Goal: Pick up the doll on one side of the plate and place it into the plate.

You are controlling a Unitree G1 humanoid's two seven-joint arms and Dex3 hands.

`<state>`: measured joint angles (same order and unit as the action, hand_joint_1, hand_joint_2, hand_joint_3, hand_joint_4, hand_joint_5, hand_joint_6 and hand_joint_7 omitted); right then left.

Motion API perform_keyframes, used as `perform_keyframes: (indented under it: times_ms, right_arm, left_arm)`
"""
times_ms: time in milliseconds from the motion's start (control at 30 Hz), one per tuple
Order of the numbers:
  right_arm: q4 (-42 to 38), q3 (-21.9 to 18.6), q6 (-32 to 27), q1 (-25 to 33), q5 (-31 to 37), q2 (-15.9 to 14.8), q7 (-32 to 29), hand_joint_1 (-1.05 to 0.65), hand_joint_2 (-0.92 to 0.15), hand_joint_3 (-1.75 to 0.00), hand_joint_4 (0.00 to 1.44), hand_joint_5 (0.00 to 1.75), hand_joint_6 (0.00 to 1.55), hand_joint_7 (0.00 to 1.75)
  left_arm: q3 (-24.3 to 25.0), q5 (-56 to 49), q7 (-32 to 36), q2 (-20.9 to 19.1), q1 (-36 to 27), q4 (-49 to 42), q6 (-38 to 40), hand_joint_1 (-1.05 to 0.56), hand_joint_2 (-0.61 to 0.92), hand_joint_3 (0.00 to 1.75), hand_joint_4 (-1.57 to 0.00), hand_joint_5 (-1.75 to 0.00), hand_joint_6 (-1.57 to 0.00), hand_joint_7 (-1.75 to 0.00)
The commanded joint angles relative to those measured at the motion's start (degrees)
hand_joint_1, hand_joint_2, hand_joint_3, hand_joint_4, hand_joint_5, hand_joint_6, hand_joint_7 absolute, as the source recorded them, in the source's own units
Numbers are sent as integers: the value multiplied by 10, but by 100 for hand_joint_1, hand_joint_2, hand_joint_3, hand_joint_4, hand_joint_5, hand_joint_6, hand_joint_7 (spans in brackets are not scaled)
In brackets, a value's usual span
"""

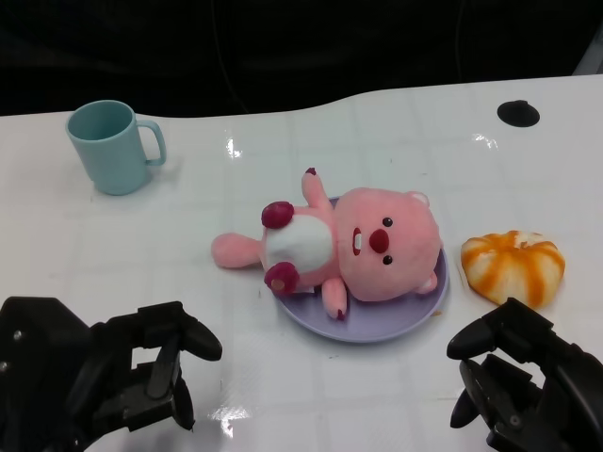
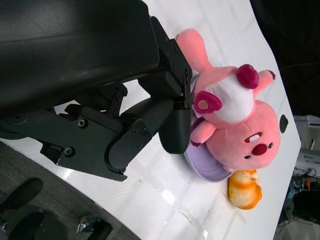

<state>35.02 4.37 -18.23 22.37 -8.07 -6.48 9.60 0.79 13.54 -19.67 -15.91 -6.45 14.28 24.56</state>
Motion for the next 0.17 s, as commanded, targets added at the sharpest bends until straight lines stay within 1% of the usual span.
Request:
perform_keyframes:
  times_ms: [33,167]
  right_arm:
    - [1,-7,9,3,-2,-1,-3,-30,-92,-61,48,175,37,167]
    - [0,-6,10,4,-2,-1,-2,-30,-92,-61,47,175,36,167]
  left_arm:
    - [0,-9,-7,-11,-1,-2,-13,-10,45,131,-80,-175,-74,-154]
    - [1,-7,-16,-11,1,-9,-20,-9,45,131,-79,-175,-73,-154]
